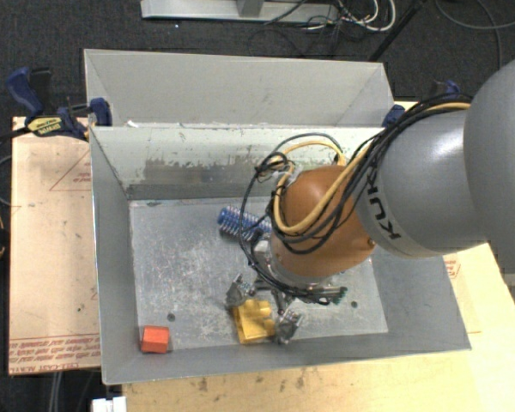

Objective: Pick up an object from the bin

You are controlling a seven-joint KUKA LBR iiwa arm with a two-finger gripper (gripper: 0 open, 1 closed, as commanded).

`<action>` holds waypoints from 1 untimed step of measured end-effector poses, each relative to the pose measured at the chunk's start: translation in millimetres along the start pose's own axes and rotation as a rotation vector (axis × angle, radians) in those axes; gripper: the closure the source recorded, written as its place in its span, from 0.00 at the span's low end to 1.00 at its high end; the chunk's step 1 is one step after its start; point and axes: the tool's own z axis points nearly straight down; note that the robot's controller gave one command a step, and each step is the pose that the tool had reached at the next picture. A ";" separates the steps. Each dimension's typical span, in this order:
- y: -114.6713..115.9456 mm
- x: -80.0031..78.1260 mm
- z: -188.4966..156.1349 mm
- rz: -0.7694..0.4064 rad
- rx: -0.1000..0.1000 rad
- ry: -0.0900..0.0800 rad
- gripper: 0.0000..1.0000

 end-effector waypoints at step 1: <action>1.2 0.7 -0.7 -0.001 -0.003 0.003 1.00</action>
Offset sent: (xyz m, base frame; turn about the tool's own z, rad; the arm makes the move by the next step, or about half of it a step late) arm 0.0000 0.0000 0.0000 0.0000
